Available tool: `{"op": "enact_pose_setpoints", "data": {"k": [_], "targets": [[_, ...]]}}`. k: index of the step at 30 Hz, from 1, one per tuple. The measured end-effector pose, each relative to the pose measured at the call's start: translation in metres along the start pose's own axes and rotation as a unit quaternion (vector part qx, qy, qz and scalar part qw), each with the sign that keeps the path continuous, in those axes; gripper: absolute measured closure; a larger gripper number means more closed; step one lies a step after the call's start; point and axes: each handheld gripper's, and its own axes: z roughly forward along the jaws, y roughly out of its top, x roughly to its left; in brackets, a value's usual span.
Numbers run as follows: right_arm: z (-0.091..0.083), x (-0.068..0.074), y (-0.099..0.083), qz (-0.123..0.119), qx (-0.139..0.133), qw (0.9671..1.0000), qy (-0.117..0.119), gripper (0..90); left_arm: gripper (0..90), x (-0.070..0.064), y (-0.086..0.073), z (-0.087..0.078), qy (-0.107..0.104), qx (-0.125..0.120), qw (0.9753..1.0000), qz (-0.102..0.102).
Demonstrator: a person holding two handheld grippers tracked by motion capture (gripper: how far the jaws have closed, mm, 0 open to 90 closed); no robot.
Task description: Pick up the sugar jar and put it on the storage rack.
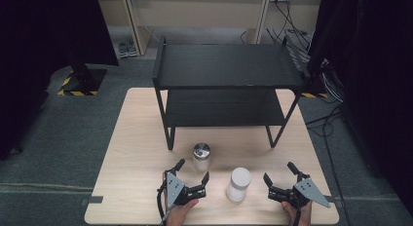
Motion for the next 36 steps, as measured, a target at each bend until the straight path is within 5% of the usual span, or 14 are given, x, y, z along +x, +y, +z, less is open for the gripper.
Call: {"op": "enact_pose_setpoints", "data": {"k": [27,36], "targets": [[-0.001,-0.002,0.0,0.002,-0.004,1.0,-0.005,0.2,0.0,0.008,-0.003,0.001,-0.014,-0.008,0.9998,-0.015],[-0.001,-0.003,0.0,0.002,-0.004,1.0,-0.003,0.3,1.0,0.008,0.009,0.016,-0.017,0.025,0.9995,0.011]]}}
